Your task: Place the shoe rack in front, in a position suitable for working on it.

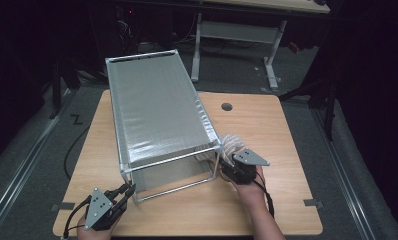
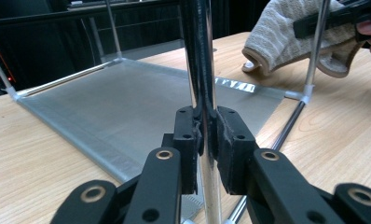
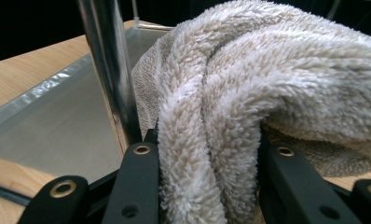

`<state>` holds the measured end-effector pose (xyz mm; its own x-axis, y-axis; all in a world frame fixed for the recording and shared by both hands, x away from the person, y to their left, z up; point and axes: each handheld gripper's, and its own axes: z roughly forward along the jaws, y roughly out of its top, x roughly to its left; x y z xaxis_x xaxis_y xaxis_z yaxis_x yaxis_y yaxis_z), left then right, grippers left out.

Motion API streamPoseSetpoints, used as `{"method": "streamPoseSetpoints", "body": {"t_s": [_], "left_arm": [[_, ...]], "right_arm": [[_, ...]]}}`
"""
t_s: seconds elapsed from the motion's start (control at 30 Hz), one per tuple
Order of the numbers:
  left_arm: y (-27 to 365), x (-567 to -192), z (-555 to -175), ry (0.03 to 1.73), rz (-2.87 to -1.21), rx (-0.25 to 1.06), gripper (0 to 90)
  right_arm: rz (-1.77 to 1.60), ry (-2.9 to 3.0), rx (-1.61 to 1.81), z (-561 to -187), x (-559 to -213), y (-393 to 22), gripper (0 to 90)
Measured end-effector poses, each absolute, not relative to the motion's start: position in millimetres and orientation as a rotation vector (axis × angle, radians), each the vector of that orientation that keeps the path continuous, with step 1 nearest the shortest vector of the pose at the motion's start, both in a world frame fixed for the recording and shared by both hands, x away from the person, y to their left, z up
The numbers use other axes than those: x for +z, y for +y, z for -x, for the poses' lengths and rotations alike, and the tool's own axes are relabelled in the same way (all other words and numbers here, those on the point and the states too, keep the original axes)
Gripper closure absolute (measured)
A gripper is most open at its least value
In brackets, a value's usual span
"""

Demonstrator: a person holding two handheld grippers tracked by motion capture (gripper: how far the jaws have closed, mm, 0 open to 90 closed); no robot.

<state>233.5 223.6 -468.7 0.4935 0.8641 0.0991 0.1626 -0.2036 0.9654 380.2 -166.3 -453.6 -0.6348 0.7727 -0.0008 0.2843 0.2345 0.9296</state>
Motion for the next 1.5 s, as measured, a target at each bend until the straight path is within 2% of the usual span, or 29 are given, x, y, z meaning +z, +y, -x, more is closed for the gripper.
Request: {"method": "streamPoseSetpoints", "body": {"t_s": [0.63, 1.07, 1.3, 1.5], "left_arm": [[198, -469, -255, 0.806, -1.689, 0.752, 78.6], [167, -468, -286, 0.737, -1.711, 0.675, 78.9], [160, -468, -305, 0.762, -1.697, 0.645, 79.5], [161, -470, -321, 0.797, -1.671, 0.672, 79.6]], "right_arm": [[-1.044, 1.978, 1.345, -363, -453, -201, 67.4], [-1.133, 1.881, 1.273, -327, -452, -244, 67.2], [-1.137, 1.872, 1.24, -308, -451, -251, 67.0], [-1.167, 1.876, 1.179, -299, -450, -245, 66.1]]}}
